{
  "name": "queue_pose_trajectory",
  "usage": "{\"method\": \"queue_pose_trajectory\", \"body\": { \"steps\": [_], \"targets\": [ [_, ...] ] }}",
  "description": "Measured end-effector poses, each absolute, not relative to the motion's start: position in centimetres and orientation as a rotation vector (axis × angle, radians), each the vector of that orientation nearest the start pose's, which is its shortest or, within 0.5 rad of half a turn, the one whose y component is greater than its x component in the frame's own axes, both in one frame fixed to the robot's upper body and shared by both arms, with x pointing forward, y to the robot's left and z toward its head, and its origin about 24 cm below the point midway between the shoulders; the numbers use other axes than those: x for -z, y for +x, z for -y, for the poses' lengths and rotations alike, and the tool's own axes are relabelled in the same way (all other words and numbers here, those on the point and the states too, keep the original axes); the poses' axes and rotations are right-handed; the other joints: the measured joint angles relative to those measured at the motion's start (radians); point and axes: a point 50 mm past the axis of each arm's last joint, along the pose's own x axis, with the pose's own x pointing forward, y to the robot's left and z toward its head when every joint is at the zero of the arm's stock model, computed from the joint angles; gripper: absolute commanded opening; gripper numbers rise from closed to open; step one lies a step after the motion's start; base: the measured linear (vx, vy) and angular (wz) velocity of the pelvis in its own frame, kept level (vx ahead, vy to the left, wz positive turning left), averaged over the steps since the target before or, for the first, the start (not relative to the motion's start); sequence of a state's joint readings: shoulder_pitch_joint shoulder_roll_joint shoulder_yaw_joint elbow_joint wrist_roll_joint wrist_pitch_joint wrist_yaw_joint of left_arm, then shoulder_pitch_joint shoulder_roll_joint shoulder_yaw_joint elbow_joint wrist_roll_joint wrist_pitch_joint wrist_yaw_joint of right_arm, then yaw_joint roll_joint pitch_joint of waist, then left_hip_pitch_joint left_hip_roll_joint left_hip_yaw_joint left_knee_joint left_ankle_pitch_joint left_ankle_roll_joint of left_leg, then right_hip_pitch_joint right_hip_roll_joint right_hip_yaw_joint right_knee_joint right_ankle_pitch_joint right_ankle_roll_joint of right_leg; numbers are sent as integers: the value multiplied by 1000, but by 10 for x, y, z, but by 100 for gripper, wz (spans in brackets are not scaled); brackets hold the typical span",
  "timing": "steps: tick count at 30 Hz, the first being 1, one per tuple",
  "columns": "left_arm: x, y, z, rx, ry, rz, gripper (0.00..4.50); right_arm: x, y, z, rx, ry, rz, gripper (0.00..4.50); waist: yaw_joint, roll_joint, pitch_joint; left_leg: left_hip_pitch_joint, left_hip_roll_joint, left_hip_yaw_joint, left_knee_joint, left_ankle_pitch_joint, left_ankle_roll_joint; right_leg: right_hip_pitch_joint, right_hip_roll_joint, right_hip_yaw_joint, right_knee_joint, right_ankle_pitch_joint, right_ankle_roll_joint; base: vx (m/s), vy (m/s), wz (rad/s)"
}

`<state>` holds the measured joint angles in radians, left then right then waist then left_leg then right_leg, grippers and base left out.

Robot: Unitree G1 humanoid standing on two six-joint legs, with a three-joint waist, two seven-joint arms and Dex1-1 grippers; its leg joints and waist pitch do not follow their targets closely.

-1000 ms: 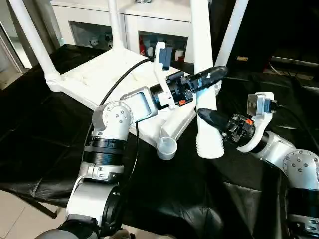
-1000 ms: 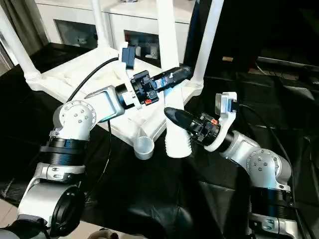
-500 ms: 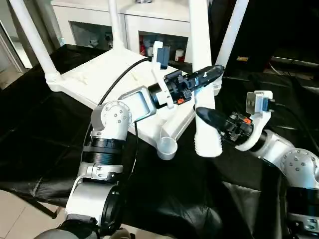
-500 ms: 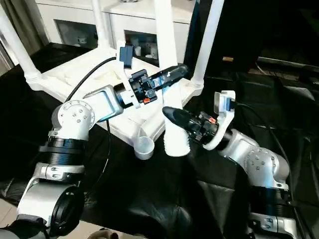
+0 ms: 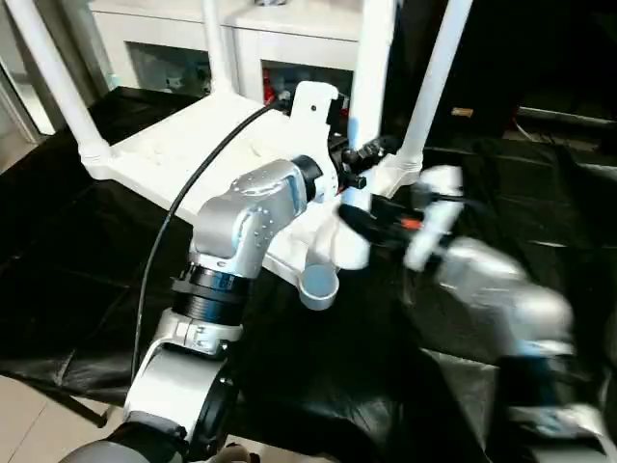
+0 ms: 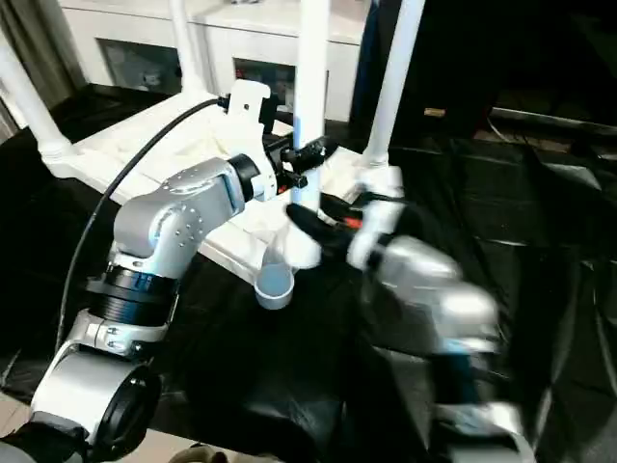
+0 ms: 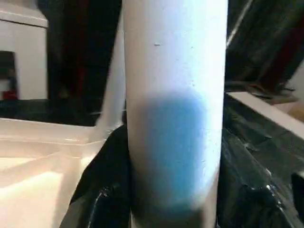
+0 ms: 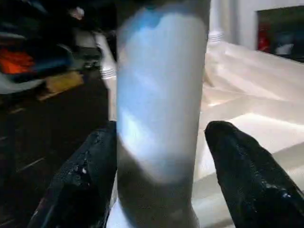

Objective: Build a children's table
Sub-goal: Pick table leg

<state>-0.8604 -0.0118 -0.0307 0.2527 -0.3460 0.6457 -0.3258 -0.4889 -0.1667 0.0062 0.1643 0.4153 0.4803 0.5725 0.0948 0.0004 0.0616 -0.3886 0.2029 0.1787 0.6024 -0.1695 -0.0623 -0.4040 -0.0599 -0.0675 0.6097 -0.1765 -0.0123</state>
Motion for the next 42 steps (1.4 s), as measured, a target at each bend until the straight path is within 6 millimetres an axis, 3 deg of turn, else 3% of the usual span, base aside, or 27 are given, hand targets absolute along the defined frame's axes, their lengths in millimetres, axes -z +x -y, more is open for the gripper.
{"method": "queue_pose_trajectory", "body": {
  "steps": [6,13,16,17,19,24,28,38,39,42],
  "targets": [
    [-189,354,-31,719,-163,-82,188,-105,329,101,-734,227,-114,257,-3,0,0,-1,0,0,0,0,0,0,0,0,0,0,0,0,0,0],
    [-189,355,-32,704,-160,-82,188,-104,330,103,-746,208,-109,197,-5,0,0,-1,0,0,0,0,0,0,0,0,0,0,-1,0,0,0],
    [-189,354,-31,715,-158,-82,188,-105,329,106,-769,201,-109,192,-4,-1,0,-1,0,0,0,0,0,0,0,0,0,0,-1,0,0,0],
    [-189,354,-30,725,-160,-81,223,-105,329,108,-782,200,-111,191,-4,-1,0,-1,0,0,0,0,0,0,0,0,0,0,-1,0,0,0],
    [-190,353,-32,776,-171,-77,258,-108,325,115,-840,197,-114,190,-3,-1,0,-1,0,0,0,0,0,0,0,0,0,0,-1,0,0,0],
    [-200,347,-41,1002,-370,-44,291,-105,302,127,-1073,265,-162,189,-2,-1,0,0,0,0,0,0,1,0,0,0,0,0,-1,0,0,0],
    [-203,340,-49,1163,-435,-36,291,-111,294,130,-1178,277,-170,188,-3,0,0,1,0,0,0,0,0,0,0,0,0,1,-2,0,0,0],
    [-202,334,-51,1254,-468,-52,217,-115,289,132,-1235,283,-184,188,1,-1,0,1,0,0,0,0,0,1,0,0,0,1,-2,0,0,0],
    [-202,334,-50,1252,-470,-53,192,-115,289,132,-1235,283,-184,188,1,-1,0,1,0,0,0,0,0,1,0,0,0,2,-2,0,0,0],
    [-201,335,-49,1241,-474,-54,188,-115,290,132,-1223,273,-183,188,1,-1,0,1,0,0,0,0,0,1,0,0,0,1,-2,0,0,0]
  ]
}}
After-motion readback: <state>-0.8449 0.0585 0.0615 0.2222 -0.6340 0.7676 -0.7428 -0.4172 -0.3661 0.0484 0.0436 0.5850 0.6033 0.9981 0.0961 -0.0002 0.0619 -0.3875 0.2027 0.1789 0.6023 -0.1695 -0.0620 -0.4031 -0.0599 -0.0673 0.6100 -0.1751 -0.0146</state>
